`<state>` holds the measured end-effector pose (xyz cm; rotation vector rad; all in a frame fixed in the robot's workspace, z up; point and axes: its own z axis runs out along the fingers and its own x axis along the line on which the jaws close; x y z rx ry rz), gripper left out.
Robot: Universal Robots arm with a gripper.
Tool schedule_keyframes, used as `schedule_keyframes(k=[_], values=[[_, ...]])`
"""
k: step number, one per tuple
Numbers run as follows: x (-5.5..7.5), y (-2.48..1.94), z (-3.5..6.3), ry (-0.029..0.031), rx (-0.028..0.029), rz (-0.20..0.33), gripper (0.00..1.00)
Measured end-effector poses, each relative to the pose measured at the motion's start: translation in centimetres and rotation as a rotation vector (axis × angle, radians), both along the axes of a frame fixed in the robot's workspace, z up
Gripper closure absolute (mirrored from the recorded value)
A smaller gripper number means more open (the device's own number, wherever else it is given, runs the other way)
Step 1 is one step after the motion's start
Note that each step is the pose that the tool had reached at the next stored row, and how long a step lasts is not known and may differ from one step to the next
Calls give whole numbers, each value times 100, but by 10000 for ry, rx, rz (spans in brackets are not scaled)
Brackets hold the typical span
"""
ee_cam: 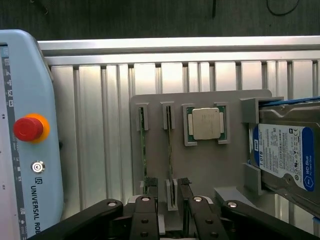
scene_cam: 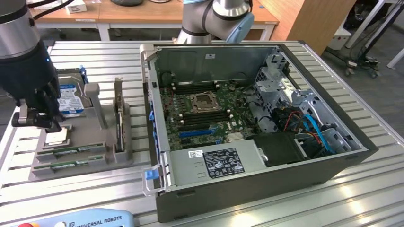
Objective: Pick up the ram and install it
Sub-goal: 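Pick up the ram and move it above insertion slot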
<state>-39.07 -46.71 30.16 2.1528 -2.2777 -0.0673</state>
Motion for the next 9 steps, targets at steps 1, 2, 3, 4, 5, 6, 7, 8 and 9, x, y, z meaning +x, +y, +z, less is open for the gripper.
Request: schedule_keyframes(k=[1,2,3,4,5,6,7,8,9], values=[[0,0,-14,-1,0,0,70],[0,0,-28,-2,0,0,70],[0,0,-42,-3,0,0,70],[0,0,-56,-3,0,0,70],[0,0,-70,-4,1,0,70],[0,0,-82,-3,0,0,70],[0,0,-95,-3,0,0,70],[0,0,-107,-3,1,0,70],[0,0,-118,-3,0,0,70]])
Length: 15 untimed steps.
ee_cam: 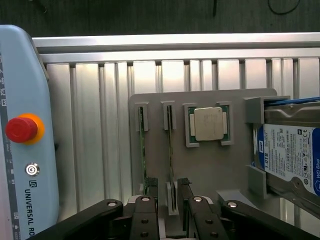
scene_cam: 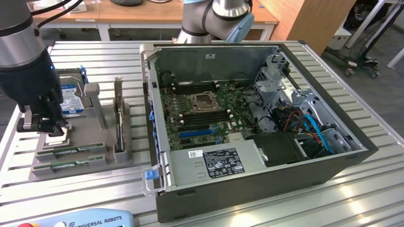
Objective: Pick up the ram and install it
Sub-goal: 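Pick up the ram and move it above insertion slot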
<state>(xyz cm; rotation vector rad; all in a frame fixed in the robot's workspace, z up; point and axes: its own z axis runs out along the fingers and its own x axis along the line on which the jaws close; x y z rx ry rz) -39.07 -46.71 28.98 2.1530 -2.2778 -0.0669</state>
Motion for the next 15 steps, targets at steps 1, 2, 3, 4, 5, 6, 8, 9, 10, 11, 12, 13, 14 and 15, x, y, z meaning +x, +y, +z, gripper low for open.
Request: schedule_keyframes(k=[1,2,3,4,5,6,8,9,10,11,12,13,14,15], values=[[0,0,-12,0,0,0,70],[0,0,-24,0,0,0,70],[0,0,-35,0,0,0,70],[0,0,-47,0,1,0,70],[0,0,-58,0,0,0,70],[0,0,-71,-1,1,0,70],[0,0,-95,0,0,0,70],[0,0,-108,1,0,0,70],[0,0,-121,0,0,-1,70],[-1,0,-133,1,0,-1,70],[0,0,-146,0,0,0,70],[0,0,-158,-1,1,0,70],[0,0,-169,-1,0,0,70],[0,0,-180,-1,1,-1,70]])
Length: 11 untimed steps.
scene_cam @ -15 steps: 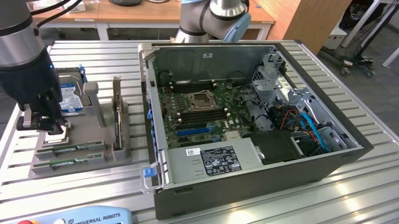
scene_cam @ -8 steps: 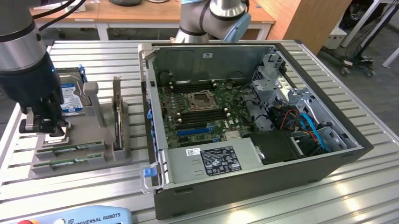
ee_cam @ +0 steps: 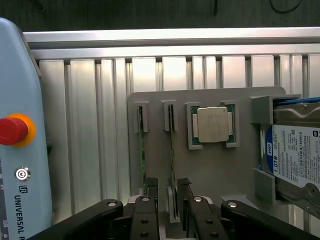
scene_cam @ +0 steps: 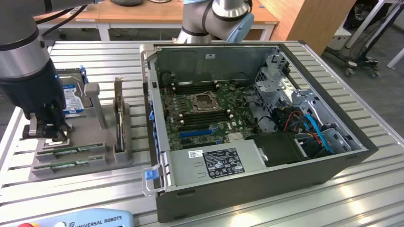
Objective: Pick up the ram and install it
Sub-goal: 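Pick up the ram and move it above insertion slot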
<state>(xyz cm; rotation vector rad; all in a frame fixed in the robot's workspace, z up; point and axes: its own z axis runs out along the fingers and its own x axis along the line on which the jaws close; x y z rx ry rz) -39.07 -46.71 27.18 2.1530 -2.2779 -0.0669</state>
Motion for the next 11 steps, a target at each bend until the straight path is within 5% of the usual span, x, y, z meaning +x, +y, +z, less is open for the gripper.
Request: schedule_keyframes(k=[11], values=[[-1,-3,-71,1,-1,-1,70]])
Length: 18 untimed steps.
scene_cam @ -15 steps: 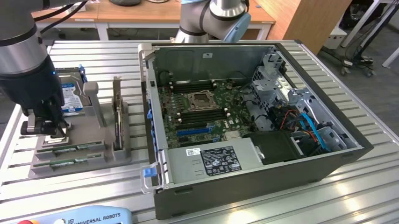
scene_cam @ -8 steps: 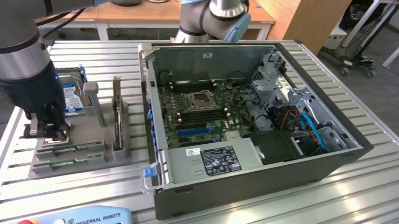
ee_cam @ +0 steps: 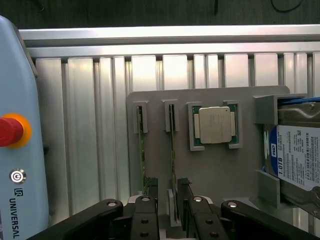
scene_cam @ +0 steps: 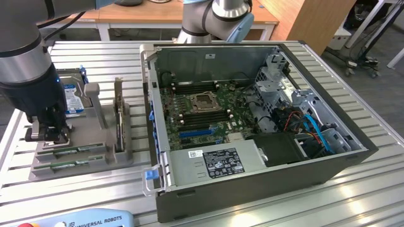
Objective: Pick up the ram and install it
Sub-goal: 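Pick up the ram and move it above insertion slot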
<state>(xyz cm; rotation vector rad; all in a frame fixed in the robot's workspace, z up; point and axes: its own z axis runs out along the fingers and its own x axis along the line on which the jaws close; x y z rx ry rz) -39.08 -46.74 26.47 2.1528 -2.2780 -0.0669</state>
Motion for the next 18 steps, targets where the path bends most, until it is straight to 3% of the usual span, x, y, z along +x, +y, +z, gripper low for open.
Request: schedule_keyframes(k=[12,18], values=[[1,-145,-2,-1,1,2,70],[1,-161,-1,0,4,1,70]])
